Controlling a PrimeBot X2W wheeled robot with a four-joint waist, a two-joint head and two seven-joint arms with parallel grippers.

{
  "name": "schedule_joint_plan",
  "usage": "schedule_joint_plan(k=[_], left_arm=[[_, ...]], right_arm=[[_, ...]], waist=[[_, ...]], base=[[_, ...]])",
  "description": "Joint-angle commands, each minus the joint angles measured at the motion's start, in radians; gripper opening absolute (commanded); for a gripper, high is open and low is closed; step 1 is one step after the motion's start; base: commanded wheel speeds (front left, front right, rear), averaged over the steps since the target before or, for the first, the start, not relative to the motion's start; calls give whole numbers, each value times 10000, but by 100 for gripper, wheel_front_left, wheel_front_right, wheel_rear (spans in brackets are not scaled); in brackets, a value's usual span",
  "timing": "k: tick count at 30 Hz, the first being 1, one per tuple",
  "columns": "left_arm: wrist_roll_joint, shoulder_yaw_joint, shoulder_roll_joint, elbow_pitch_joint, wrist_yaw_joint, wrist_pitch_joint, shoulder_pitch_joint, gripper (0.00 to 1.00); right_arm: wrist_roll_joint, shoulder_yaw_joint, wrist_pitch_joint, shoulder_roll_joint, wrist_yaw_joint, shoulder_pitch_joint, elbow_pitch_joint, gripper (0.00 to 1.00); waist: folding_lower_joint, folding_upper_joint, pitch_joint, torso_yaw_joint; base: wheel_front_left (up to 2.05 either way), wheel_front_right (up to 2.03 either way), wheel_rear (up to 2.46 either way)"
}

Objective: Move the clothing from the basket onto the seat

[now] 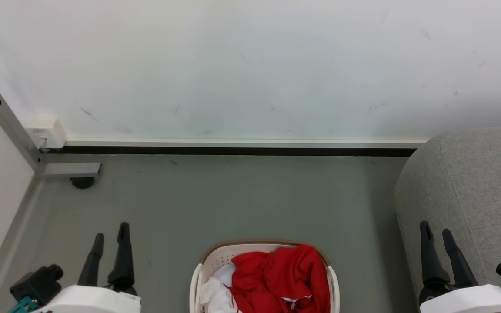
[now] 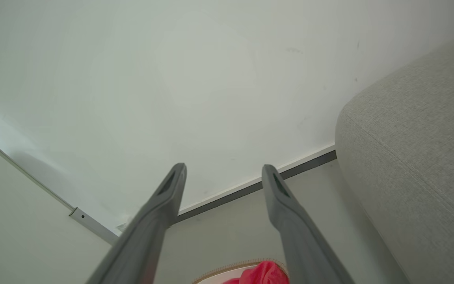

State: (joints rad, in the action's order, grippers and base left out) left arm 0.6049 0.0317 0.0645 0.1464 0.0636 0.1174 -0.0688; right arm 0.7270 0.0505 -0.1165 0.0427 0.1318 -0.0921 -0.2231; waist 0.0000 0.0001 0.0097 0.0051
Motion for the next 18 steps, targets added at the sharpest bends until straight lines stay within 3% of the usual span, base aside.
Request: schedule_joint_plan(k=[1, 18], left_arm=[[-405, -57, 135, -111, 13, 111, 6, 100], [-2005, -419, 292, -119, -164, 540, -56, 100]], right_arm=[[-322, 26, -124, 94, -10, -223, 38, 100], [-1910, 187, -546, 99, -13, -342, -224, 100]], waist=[[0, -1, -2, 5], [0, -1, 25, 26]], base=[[0, 0, 0], [0, 0, 0]])
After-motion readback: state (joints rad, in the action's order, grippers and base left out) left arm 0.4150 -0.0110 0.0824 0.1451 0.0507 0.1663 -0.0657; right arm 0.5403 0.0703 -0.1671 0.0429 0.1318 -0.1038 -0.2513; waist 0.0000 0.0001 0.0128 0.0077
